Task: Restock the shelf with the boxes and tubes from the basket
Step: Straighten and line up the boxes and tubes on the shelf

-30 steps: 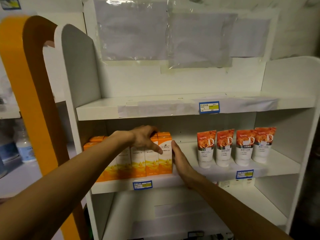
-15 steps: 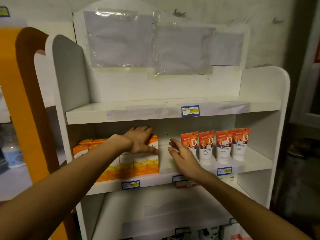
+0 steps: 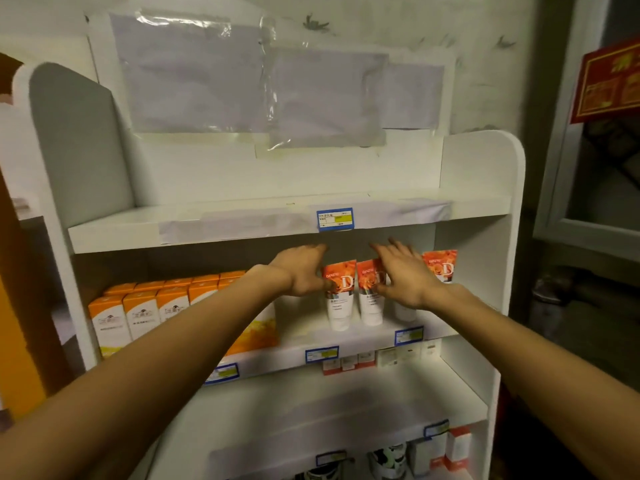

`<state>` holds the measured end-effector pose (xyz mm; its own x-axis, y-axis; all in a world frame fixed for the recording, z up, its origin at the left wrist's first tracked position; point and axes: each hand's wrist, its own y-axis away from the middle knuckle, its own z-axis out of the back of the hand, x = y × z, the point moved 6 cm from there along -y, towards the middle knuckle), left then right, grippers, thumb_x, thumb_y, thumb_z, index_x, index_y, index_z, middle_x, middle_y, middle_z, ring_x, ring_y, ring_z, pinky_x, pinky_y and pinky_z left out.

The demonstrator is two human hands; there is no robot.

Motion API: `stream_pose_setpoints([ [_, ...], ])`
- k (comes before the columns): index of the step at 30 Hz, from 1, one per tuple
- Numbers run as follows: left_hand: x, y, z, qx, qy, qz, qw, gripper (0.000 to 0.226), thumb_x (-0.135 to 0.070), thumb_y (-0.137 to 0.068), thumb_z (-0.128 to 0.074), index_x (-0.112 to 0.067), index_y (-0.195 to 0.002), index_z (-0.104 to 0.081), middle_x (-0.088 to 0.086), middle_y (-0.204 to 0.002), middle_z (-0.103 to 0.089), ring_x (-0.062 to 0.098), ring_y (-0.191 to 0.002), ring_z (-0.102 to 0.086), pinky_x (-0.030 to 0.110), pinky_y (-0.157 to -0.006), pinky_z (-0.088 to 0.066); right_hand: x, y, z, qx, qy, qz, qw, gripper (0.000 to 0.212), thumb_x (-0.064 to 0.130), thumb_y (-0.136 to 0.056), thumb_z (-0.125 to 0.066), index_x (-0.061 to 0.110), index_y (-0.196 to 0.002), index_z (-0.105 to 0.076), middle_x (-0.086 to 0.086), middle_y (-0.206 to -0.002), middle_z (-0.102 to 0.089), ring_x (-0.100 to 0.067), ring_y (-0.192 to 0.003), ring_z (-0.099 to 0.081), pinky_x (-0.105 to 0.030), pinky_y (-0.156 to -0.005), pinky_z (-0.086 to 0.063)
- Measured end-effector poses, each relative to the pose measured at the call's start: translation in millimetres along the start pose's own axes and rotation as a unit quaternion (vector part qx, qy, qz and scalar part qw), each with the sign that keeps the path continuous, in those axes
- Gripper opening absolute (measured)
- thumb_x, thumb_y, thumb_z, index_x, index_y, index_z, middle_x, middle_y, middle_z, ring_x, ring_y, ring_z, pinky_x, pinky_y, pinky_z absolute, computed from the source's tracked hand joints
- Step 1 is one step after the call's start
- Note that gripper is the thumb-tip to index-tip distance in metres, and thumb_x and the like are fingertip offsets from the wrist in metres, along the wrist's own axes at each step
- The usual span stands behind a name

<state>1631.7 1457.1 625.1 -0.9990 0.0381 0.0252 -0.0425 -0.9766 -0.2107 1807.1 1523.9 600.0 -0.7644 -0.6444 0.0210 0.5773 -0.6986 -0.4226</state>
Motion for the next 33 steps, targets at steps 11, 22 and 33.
stream_pose_setpoints([
  [11, -8, -40, -34, 0.073, 0.107, 0.082, 0.988, 0.054, -0.039, -0.080, -0.080, -0.018, -0.124, -0.058, 0.005, -0.118, -0.066, 0.023, -0.104, -0.063, 0.037, -0.091, -0.053, -9, -28, -4, 0.078, -0.079, 0.013, 0.994, 0.056, 0.033, -0.082, -0.077, 0.019, -0.133, -0.056, -0.004, -0.127, -0.064, -0.023, -0.112, -0.061, -0.037, -0.097, -0.050],
  [22, 2, -38, -38, 0.151, 0.248, 0.090, 0.953, 0.047, -0.011, -0.084, -0.077, -0.008, -0.127, -0.059, 0.011, -0.121, -0.067, 0.028, -0.110, -0.066, 0.038, -0.094, -0.057, -17, -43, 3, 0.115, -0.148, 0.032, 0.982, 0.029, 0.018, -0.092, -0.067, 0.010, -0.120, -0.068, -0.005, -0.114, -0.070, -0.013, -0.091, -0.062, -0.027, -0.083, -0.052],
  [33, 12, -34, -40, 0.144, 0.231, 0.101, 0.957, 0.049, -0.014, -0.081, -0.080, -0.010, -0.125, -0.061, 0.010, -0.120, -0.068, 0.027, -0.106, -0.068, 0.040, -0.093, -0.057, 0, -41, -4, 0.107, -0.156, 0.047, 0.981, 0.029, 0.020, -0.094, -0.065, 0.012, -0.122, -0.067, -0.006, -0.117, -0.070, -0.020, -0.103, -0.067, -0.039, -0.093, -0.056],
])
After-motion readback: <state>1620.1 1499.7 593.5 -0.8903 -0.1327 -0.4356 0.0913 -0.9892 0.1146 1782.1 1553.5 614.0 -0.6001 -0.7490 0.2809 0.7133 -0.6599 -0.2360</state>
